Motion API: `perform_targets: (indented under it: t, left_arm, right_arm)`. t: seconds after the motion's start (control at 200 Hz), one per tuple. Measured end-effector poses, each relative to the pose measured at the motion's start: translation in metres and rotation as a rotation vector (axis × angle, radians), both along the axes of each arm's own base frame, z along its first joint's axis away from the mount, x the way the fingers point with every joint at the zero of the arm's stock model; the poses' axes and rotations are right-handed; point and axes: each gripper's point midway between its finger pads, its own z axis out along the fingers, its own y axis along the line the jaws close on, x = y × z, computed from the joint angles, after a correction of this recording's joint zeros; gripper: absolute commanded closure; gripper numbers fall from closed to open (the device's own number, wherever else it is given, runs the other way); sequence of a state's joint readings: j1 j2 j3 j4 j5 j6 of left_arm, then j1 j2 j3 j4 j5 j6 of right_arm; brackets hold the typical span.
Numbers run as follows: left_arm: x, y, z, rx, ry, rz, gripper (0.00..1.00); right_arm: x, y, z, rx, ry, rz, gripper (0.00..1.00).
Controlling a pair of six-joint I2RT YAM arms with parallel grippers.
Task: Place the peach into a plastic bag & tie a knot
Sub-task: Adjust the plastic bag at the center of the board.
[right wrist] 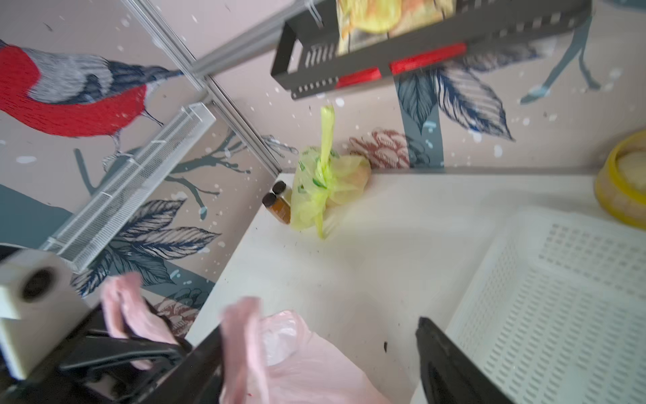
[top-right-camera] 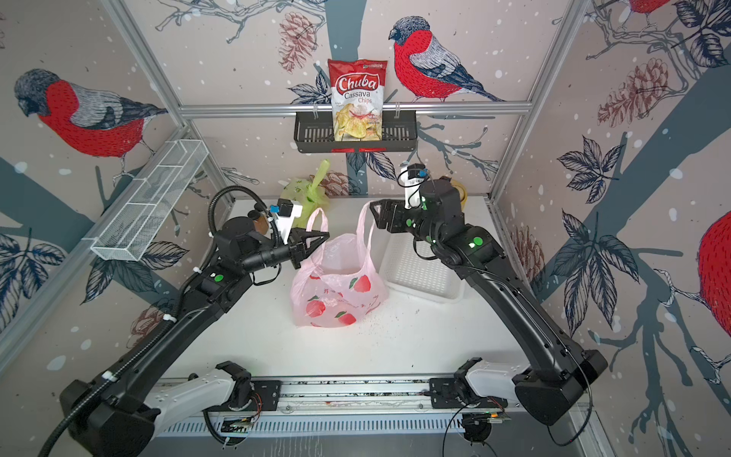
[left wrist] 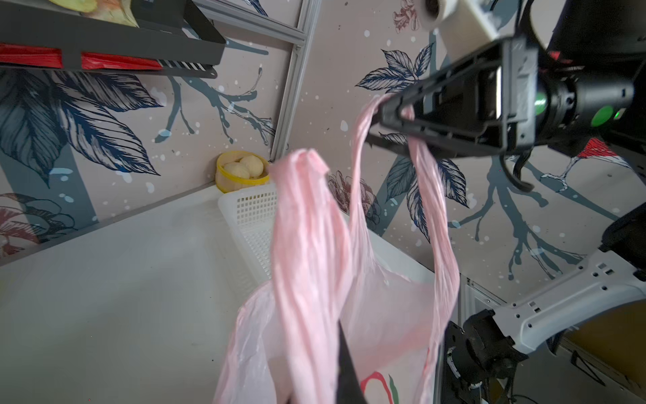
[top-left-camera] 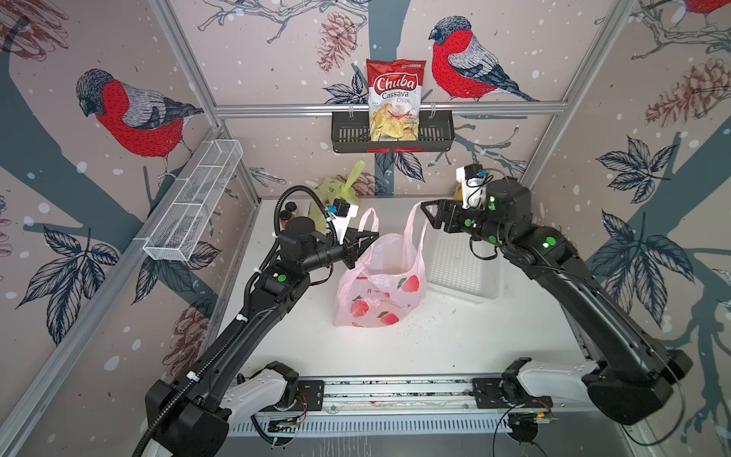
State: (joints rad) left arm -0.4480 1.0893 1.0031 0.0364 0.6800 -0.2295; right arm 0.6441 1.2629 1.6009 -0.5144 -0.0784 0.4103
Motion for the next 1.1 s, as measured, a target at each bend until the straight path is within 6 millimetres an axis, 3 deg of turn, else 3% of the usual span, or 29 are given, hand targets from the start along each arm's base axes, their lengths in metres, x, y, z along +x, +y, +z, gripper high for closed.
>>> perform_targets:
  t: [0.125,0.255,0.39,0.475,0.58,0.71,1.101]
  left_arm:
    - [0.000,-0.002,-0.001,-0.003,0.008,-0.023,1.00]
    - [0.000,-0.002,-0.002,-0.004,0.015,-0.033,1.00]
    - [-0.001,-0.004,-0.002,-0.008,0.017,-0.055,1.00]
    - [-0.002,-0.006,-0.002,-0.008,0.017,-0.073,1.00]
    - [-0.004,-0.008,0.000,-0.011,0.017,-0.093,1.00]
    - [-0.006,-0.008,0.000,-0.012,0.014,-0.108,1.00]
    - [-0.006,-0.009,-0.001,-0.009,0.015,-0.117,1.00]
  right_arm:
    - [-0.008,-0.003,0.047,0.036,-0.117,0.014,0.41]
    - [-0.012,0.001,0.061,0.064,-0.148,0.044,0.36]
    - [-0.023,0.050,0.051,0.057,-0.111,0.221,0.33]
    - [-0.024,0.084,0.033,0.028,-0.064,0.325,0.35]
    - [-0.017,0.108,0.005,-0.014,0.004,0.365,0.37]
    - [-0.020,0.123,-0.016,-0.041,0.056,0.406,0.41]
    - [-0.032,0.131,-0.025,-0.035,0.078,0.464,0.64]
